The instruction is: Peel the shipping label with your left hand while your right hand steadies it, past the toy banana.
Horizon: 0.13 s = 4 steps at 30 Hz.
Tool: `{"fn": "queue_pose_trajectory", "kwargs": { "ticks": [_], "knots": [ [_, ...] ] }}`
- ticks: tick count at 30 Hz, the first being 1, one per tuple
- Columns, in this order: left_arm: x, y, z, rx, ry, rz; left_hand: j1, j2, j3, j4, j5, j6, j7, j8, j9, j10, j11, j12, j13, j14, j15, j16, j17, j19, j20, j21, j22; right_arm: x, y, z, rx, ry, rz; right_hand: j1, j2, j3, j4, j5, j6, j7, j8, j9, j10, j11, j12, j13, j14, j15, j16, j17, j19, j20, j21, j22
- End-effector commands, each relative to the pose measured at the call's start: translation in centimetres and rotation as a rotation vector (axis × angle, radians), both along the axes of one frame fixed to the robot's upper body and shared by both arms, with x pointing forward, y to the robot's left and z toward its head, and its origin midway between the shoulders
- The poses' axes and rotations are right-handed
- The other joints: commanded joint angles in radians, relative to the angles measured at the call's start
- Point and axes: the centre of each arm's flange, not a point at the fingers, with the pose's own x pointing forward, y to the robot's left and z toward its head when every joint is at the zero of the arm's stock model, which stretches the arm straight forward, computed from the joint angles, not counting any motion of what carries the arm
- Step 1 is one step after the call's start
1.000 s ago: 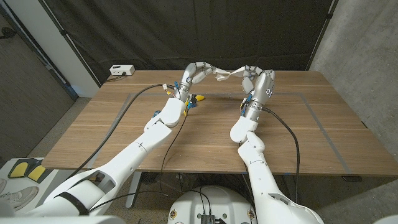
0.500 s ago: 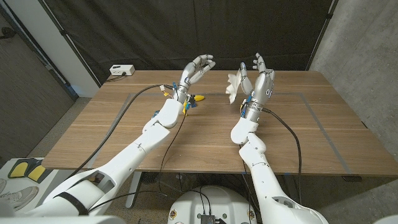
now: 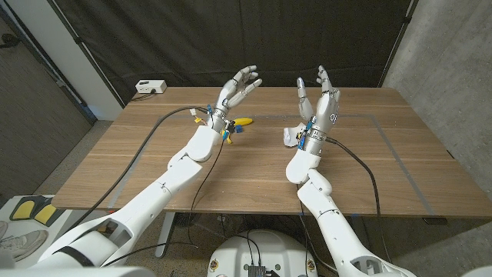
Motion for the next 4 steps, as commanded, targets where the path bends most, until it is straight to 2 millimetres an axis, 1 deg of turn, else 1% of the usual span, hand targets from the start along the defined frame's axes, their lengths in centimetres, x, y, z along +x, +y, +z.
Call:
{"fn": "queue_pose_trajectory", "kwargs": {
  "ticks": [1,3,4],
  "knots": [
    [0.4,3.9,-2.5,-0.038,0.097,0.058,-0.010,0.014,-0.005,0.004,0.008,0.012,-0.001,-0.009,-0.005,0.006,0.002,-0.005,-0.007,-0.006,-0.009,0.007,-0.001,-0.187,0.002,-0.006,0.002,-2.1,1.6,-1.7,-0.011,-0.010,-0.011,-0.014,0.018,0.006,0.010,0.008,0.029,-0.003,0.011,0.000,0.032,-0.005,0.020,-0.010,0.029,-0.038,-0.002,-0.007,0.001,0.001,-0.013,0.001],
    [0.4,4.3,-2.9,-0.041,0.111,0.061,-0.014,0.022,-0.005,0.007,0.009,0.010,0.001,-0.014,-0.010,0.000,0.012,-0.010,-0.014,-0.012,-0.004,0.006,-0.005,-0.196,0.002,-0.012,0.002,-1.9,1.9,-1.7,-0.014,-0.013,-0.003,-0.013,0.021,0.008,0.010,0.008,0.030,-0.002,0.011,-0.001,0.036,-0.008,0.022,-0.012,0.034,-0.037,-0.002,-0.009,0.003,0.001,-0.015,0.001],
    [0.4,5.0,-3.2,-0.046,0.120,0.071,-0.016,0.025,-0.006,0.009,0.010,0.009,0.002,-0.017,-0.013,-0.004,0.010,-0.013,-0.017,-0.017,-0.001,0.006,-0.006,-0.198,0.002,-0.014,0.003,-1.6,2.4,-1.3,-0.016,-0.017,0.012,-0.013,0.022,0.008,0.010,0.008,0.029,-0.002,0.010,-0.001,0.037,-0.008,0.022,-0.013,0.035,-0.036,-0.002,-0.009,0.003,0.002,-0.016,0.001]
  ]
}}
